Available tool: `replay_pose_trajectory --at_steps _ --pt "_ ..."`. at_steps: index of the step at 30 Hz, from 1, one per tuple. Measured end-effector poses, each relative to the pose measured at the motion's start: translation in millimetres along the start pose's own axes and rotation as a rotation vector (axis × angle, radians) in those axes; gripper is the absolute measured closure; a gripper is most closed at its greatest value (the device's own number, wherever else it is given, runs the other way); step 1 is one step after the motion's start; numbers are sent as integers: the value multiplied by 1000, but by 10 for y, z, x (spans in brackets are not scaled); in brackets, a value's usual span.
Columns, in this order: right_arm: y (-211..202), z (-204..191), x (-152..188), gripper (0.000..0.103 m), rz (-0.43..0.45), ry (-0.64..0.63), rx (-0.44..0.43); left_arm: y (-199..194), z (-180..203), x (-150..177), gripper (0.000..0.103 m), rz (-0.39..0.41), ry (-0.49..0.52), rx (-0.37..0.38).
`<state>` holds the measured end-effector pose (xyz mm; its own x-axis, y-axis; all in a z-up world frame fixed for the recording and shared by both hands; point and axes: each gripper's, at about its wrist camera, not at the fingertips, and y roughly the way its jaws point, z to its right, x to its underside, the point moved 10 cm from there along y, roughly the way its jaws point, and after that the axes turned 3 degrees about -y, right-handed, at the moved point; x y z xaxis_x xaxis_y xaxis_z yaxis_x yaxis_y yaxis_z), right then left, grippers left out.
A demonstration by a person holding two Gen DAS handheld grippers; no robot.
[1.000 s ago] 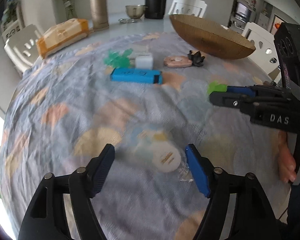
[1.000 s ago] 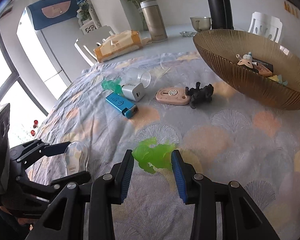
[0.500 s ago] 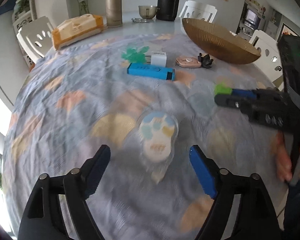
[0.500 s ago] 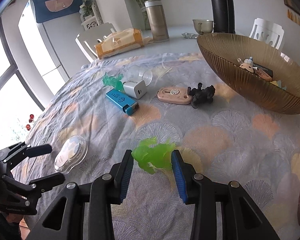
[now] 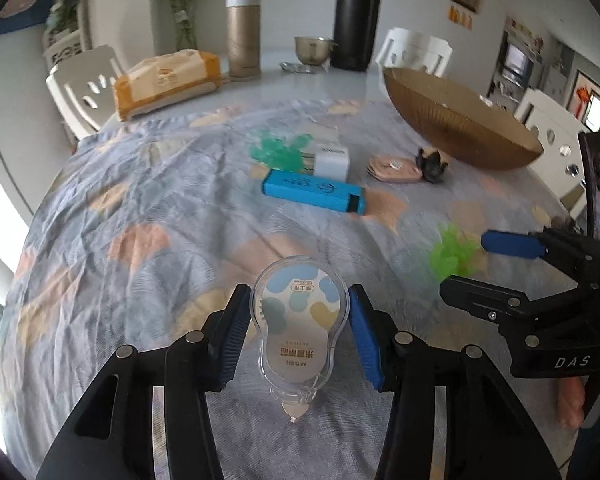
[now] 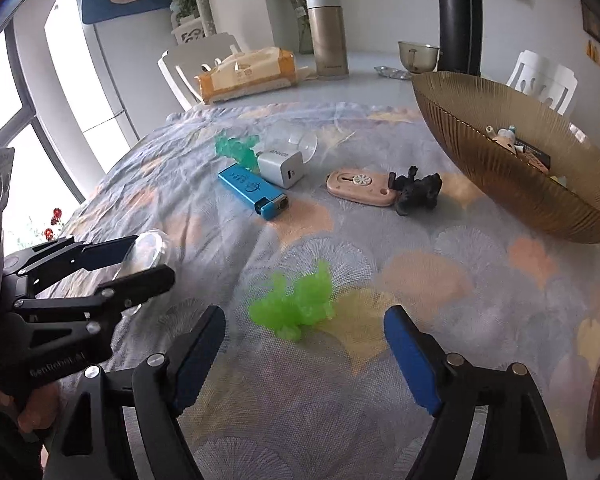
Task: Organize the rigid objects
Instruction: 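Lift the correction tape with left tool while right tool lifts the green toy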
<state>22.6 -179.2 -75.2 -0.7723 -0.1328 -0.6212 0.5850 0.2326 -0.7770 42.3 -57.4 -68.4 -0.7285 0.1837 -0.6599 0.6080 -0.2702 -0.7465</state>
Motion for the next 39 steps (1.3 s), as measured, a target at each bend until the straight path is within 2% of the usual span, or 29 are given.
replay_pose_trajectory --at_steps 7,8,10,11,13,16,25,35,39 --pt "4 -67 -9 25 4 -35 20 -55 49 -17 57 42 34 -17" --pt "16 -103 -6 28 1 -55 29 -55 52 -21 57 44 36 -17" --pt "66 -151 13 41 -21 -87 44 -68 47 -33 57 53 34 -15" --pt "86 -167 19 43 -30 -103 61 -78 45 -28 57 56 32 -14" --pt "79 -212 23 57 -22 -131 63 -89 35 -31 57 61 27 -11" --pt "51 -249 19 67 -5 -148 49 -95 34 -27 57 64 27 -17" --pt "-78 -298 -47 71 69 -175 59 -91 36 -28 57 64 38 -35" --pt "-101 -290 -58 71 82 -173 60 -88 40 -21 57 62 39 -41" --pt "-42 -253 -37 71 52 -150 54 -88 44 -16 57 59 40 -40"
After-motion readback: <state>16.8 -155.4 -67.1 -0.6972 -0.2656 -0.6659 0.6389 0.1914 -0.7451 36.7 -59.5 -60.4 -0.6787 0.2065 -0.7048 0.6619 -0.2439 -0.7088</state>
